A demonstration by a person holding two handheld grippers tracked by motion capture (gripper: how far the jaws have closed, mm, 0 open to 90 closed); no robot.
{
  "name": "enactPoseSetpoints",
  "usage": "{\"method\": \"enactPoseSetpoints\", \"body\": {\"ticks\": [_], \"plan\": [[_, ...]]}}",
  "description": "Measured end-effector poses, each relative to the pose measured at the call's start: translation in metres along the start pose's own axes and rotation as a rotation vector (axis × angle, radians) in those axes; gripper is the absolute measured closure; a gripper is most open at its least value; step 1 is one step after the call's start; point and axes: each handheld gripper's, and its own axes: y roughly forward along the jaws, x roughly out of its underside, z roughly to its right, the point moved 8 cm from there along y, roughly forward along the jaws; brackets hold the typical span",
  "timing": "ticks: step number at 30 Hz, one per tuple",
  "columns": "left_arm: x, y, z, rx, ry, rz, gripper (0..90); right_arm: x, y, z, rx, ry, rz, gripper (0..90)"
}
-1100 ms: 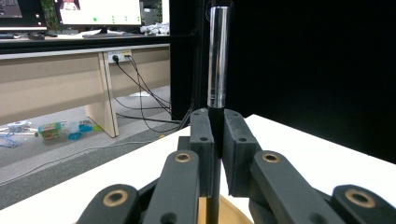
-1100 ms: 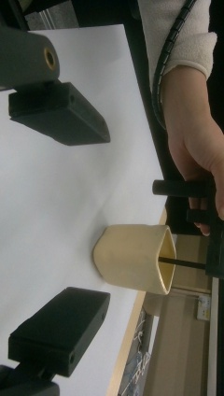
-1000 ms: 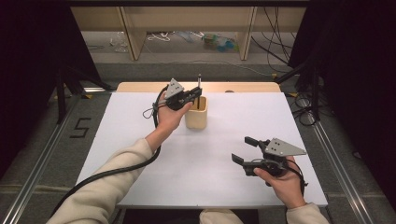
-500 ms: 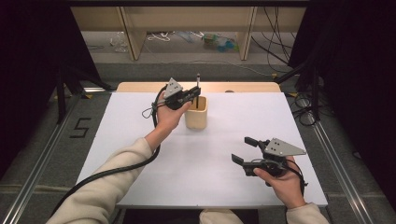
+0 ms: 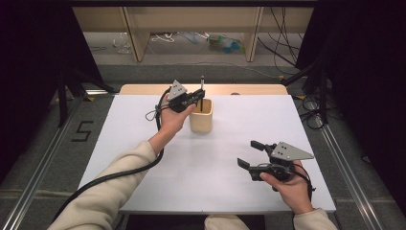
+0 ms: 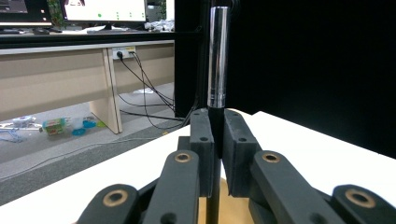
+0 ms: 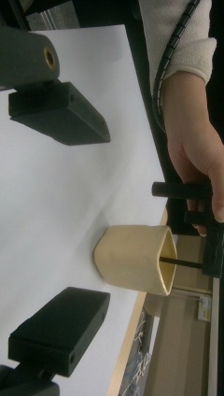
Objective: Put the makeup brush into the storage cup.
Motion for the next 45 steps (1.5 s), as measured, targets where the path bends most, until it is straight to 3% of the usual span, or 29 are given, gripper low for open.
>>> {"method": "enactPoseSetpoints", "body": {"ticks": [3,4,7,8,10,11,17,24,27,28,32,36,37,39,45], "plan": [[0.001,0.000,-0.001,-0.004,0.006,-0.003,83.6,0.000,0.000,0.000,0.004,-0.001,-0.004,20.5],[0.002,0.001,-0.001,-0.005,-0.001,-0.003,83.6,-0.001,0.001,0.002,0.011,-0.023,0.009,20.5],[0.003,0.001,-0.003,-0.010,-0.004,-0.004,83.6,0.000,0.000,0.000,-0.002,0.003,-0.001,20.5],[0.004,0.001,-0.003,-0.008,-0.003,-0.005,83.6,-0.001,0.000,0.002,0.011,-0.023,0.008,20.5],[0.004,0.001,-0.003,-0.009,-0.001,-0.007,83.6,-0.001,0.001,0.002,0.005,-0.024,0.012,20.5],[0.004,0.001,-0.003,-0.009,0.000,-0.008,83.6,0.001,0.001,-0.001,-0.003,0.006,-0.007,20.5],[0.006,0.002,-0.003,-0.010,-0.003,-0.011,83.6,0.001,0.001,-0.001,-0.003,0.007,-0.006,20.4],[0.010,0.003,-0.003,-0.008,-0.010,-0.014,83.6,-0.001,0.001,0.002,0.006,-0.023,0.012,20.4],[0.012,0.004,-0.002,-0.007,-0.005,-0.014,83.5,0.001,0.001,0.000,-0.002,0.002,-0.004,20.4],[0.012,0.004,-0.001,-0.005,-0.005,-0.014,83.6,0.000,0.001,0.002,0.003,-0.019,0.009,20.4],[0.013,0.005,-0.001,-0.004,-0.005,-0.016,83.5,0.000,0.001,0.002,0.004,-0.022,0.011,20.4],[0.014,0.004,-0.002,-0.006,-0.003,-0.019,83.5,0.000,0.001,0.002,0.003,-0.020,0.003,20.3],[0.014,0.005,-0.002,-0.006,-0.003,-0.019,83.5,0.001,0.000,-0.001,-0.003,0.005,-0.012,20.4],[0.014,0.005,-0.002,-0.006,-0.004,-0.019,83.5,0.000,0.001,0.002,0.004,-0.019,0.008,20.3],[0.016,0.005,-0.002,-0.006,-0.003,-0.024,83.5,0.000,0.001,0.002,0.008,-0.021,-0.002,20.3]]}}
